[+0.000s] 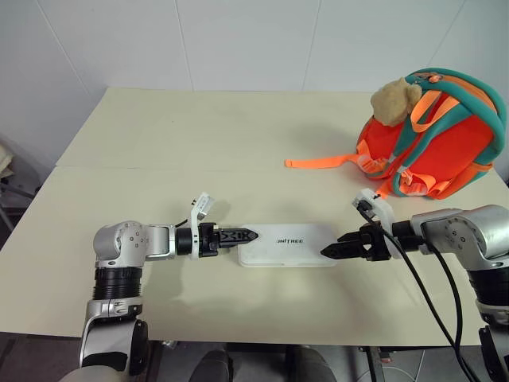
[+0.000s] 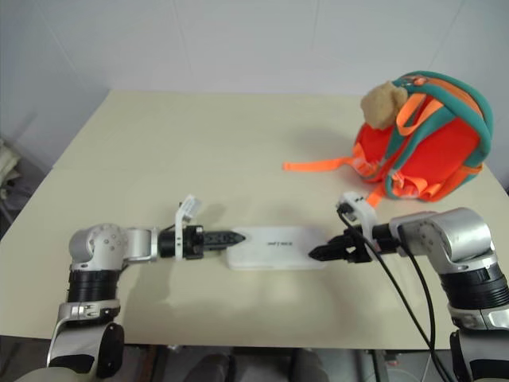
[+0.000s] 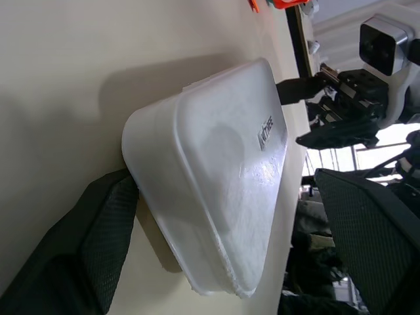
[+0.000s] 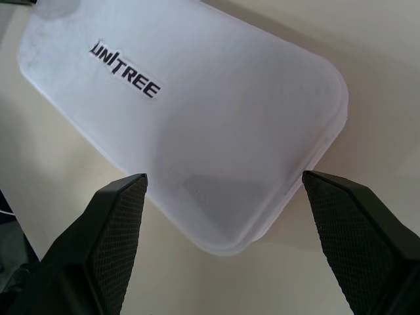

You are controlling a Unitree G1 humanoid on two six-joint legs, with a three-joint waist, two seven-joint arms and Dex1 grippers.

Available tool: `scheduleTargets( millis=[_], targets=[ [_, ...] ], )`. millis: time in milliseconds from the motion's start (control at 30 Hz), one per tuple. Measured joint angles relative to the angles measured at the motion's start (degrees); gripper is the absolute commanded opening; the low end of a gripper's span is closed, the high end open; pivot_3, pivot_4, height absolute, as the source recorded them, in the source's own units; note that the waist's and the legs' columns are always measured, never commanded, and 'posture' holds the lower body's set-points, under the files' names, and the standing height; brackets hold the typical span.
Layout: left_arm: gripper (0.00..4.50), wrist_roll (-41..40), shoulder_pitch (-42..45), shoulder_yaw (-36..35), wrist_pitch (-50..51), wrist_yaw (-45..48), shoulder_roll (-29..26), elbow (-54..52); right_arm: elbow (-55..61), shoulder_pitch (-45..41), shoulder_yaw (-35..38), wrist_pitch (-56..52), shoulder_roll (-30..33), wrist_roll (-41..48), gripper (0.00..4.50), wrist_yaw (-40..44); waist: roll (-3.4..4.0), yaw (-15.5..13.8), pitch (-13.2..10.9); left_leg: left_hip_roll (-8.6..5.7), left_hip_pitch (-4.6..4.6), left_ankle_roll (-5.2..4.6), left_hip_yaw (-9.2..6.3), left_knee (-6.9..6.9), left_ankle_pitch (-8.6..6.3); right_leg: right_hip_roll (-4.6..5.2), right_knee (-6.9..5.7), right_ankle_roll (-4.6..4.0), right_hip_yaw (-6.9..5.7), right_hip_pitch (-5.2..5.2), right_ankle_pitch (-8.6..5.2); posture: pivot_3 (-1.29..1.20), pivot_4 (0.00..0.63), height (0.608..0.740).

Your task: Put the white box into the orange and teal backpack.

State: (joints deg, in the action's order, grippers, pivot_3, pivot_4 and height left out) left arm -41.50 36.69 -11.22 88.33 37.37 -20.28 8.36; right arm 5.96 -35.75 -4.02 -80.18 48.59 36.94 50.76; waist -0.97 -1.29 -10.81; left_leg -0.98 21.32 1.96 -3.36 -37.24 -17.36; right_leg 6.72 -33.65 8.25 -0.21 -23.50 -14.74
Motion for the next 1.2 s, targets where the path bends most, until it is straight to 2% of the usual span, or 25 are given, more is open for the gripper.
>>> scheduleTargets(
  millis=[267, 433, 600, 733, 833, 967, 1200],
  targets=[
    [4.48, -0.9, 1.6, 4.0, 1.1, 4.6, -3.5, 3.5, 0.5, 0.5, 0.6, 0.1, 0.0, 0.0, 4.50, -0.4, 0.00, 0.1, 0.0, 0.01, 0.00, 0.01, 0.00, 0.03, 0.00, -0.01, 0.01, 0.00, 0.00, -0.03, 0.00, 0.00, 0.150, 0.740],
    [4.48, 1.9, 2.1, 11.4, -10.3, 8.0, -7.2, 3.7, 0.7, 1.3, 1.3, 0.1, -0.7, 0.1, 4.50, -0.8, 0.00, 0.1, 0.0, 0.02, -0.15, 0.17, 0.01, 0.00, 0.10, -0.01, 0.10, -0.06, 0.02, 0.02, 0.03, 0.00, 0.150, 0.740],
    [4.48, 7.9, 3.1, 15.7, -24.9, 8.7, -10.8, 5.9, 2.4, 1.7, 1.3, 0.1, -2.2, 1.9, 4.50, -0.7, -0.01, 0.7, 0.0, 0.20, -0.20, -0.03, 0.06, 0.04, 0.40, -0.16, 0.24, -0.79, -0.02, 0.05, 0.44, 0.00, 0.150, 0.740],
    [4.48, 11.8, 3.1, 17.9, -29.7, 10.2, -17.3, 5.8, 2.6, 2.1, 1.3, 0.1, -2.2, 2.4, 4.50, -0.7, -0.07, 2.3, 0.0, 0.24, -0.23, -0.20, 0.06, 0.05, 0.63, -0.29, 0.37, -1.36, 0.08, 0.05, 0.58, 0.00, 0.150, 0.740],
    [4.48, 14.9, 3.1, 18.9, -32.1, 11.6, -21.2, 5.8, 2.6, 2.2, 1.3, 0.2, -2.3, 2.5, 4.50, -0.8, -0.07, 2.9, 0.0, 0.24, -0.21, -0.28, 0.06, 0.11, 0.68, -0.29, 0.34, -1.26, 0.13, -0.01, 0.64, 0.00, 0.150, 0.740],
    [4.48, 14.3, 3.1, 17.8, -29.7, 13.7, -22.0, 5.8, 2.6, 2.2, 1.2, 0.5, -3.2, 2.5, 4.50, -1.0, -0.07, 2.7, 0.0, 0.21, -0.07, -0.29, 0.01, 0.17, 0.60, -0.27, 0.24, -0.54, 0.14, -0.19, 1.00, 0.00, 0.150, 0.740],
    [4.48, 6.6, 3.2, 12.0, -13.4, 14.9, -19.2, 5.3, 1.7, 2.2, 0.6, 1.4, -3.7, 2.5, 4.50, -1.1, -0.07, 2.6, 0.0, 0.11, 0.23, -0.38, 0.04, 0.18, 0.31, -0.17, 0.12, -0.22, 0.16, -0.39, 0.67, 0.00, 0.150, 0.740]
  ],
)
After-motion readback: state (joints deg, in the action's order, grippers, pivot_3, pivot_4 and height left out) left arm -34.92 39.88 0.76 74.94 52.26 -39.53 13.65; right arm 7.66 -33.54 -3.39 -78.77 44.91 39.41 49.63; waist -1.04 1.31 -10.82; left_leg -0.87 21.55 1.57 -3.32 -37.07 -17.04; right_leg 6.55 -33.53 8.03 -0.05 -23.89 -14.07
